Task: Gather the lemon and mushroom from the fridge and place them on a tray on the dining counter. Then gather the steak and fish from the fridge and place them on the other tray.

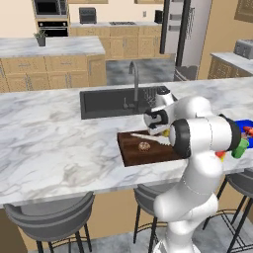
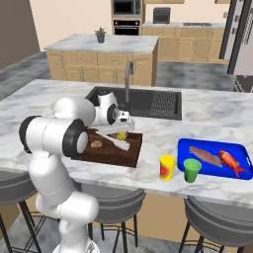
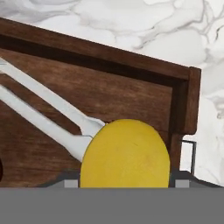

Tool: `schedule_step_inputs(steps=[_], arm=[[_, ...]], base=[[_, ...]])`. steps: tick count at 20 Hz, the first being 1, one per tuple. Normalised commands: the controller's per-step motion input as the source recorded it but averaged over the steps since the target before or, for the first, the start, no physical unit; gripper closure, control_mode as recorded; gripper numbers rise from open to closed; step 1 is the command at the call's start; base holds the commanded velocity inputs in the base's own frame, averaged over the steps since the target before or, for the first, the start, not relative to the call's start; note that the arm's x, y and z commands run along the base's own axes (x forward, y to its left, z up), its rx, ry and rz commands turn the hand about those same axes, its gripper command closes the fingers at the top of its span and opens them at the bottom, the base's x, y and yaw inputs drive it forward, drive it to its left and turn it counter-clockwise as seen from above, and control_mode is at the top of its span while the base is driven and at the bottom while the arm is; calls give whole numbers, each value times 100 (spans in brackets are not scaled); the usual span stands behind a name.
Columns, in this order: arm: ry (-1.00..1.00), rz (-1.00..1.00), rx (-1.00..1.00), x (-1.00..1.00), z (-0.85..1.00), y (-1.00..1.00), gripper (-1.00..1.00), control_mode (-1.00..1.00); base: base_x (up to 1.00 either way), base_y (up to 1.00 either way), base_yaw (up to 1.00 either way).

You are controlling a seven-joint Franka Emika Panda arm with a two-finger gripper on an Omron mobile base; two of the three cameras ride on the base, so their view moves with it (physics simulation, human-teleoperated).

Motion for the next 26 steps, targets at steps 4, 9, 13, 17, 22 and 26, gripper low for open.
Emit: schedule_step_inputs(steps=[4, 9, 13, 17, 22, 26], arm=[[-5, 0, 0, -49, -38, 3, 100, -100], [0, 0, 0, -15, -30, 8, 100, -100], [0, 0, 0, -11, -34, 14, -100, -100], [0, 0, 0, -15, -30, 15, -100, -100], [0, 0, 0, -18, -17, 20, -100, -100], [0, -1, 0, -16, -5, 29, -100, -100]], base=[[0, 0, 0], [0, 0, 0], [0, 0, 0], [0, 0, 0], [0, 0, 0], [0, 0, 0]])
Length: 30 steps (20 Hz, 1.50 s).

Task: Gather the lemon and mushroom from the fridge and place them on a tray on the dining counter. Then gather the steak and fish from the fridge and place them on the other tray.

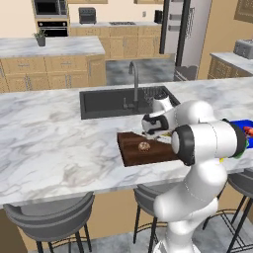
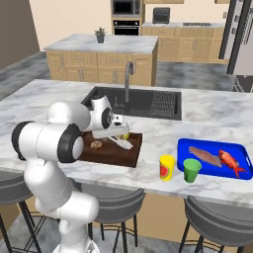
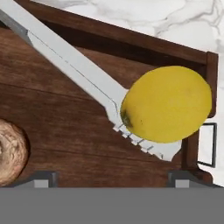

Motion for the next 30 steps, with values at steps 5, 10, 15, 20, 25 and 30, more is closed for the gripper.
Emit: schedule_step_inputs(steps=[5, 10, 15, 20, 25, 30], arm=[[0, -2, 0, -24, 0, 27, -100, -100], [0, -5, 0, -35, 23, 15, -100, -100], [0, -8, 0, -42, 63, 0, -100, -100], [0, -8, 3, -64, 52, 0, -100, -100], [0, -9, 6, -83, 40, 0, -100, -100], [0, -8, 5, -82, 45, 0, -100, -100]], base=[[0, 0, 0], [0, 0, 0], [0, 0, 0], [0, 0, 0], [0, 0, 0], [0, 0, 0]])
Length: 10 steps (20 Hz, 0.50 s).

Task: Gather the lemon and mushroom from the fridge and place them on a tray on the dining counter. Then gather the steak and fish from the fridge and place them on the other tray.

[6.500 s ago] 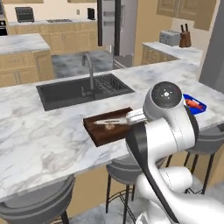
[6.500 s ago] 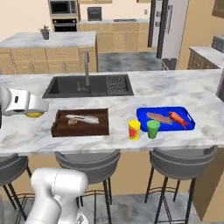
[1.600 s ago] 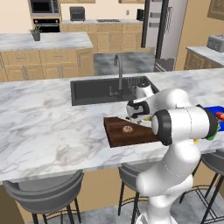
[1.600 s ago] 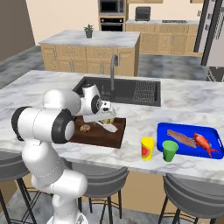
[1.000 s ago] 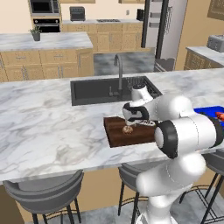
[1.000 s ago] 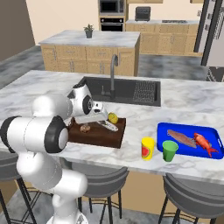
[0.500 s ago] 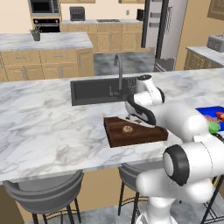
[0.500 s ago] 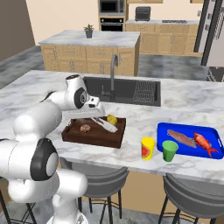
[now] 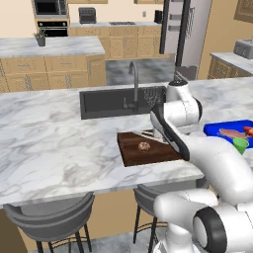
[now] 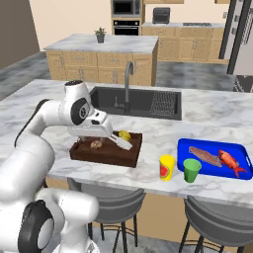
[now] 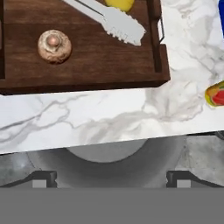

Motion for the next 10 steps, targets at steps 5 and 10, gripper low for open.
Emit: schedule_step_inputs(steps=[5, 10], arm=[[-4, -6, 1, -80, 40, 0, -100, -100], [-11, -5, 0, -82, 29, 0, -100, -100]], base=[[0, 0, 0], [0, 0, 0]])
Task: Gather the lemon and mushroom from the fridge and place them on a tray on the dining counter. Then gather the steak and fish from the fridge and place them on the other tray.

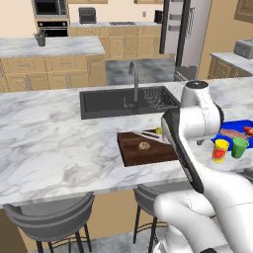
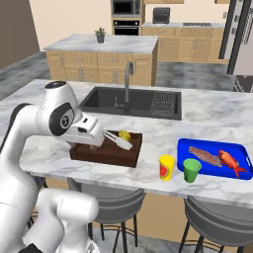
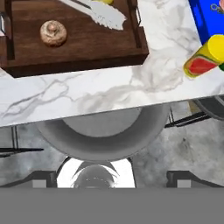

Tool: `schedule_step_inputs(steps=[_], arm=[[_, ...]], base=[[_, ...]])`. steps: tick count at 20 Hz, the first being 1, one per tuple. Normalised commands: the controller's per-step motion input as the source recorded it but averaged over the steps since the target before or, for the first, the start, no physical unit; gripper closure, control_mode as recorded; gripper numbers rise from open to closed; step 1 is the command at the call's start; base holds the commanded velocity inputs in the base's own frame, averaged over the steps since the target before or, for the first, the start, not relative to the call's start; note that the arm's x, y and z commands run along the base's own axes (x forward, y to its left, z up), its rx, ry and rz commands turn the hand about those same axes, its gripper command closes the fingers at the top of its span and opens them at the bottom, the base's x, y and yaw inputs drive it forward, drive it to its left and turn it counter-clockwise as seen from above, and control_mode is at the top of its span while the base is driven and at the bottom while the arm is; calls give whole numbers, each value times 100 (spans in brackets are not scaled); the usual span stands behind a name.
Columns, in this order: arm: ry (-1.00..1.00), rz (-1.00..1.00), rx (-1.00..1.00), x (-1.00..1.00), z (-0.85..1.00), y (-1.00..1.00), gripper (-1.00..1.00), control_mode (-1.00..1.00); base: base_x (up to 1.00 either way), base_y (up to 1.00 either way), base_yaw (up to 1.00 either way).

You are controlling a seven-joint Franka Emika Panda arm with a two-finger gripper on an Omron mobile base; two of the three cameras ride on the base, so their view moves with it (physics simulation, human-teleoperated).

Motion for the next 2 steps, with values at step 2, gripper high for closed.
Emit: schedule_step_inputs(steps=[2], arm=[[-15, -4, 0, -69, 33, 1, -100, -100]], base=[[0, 0, 0]])
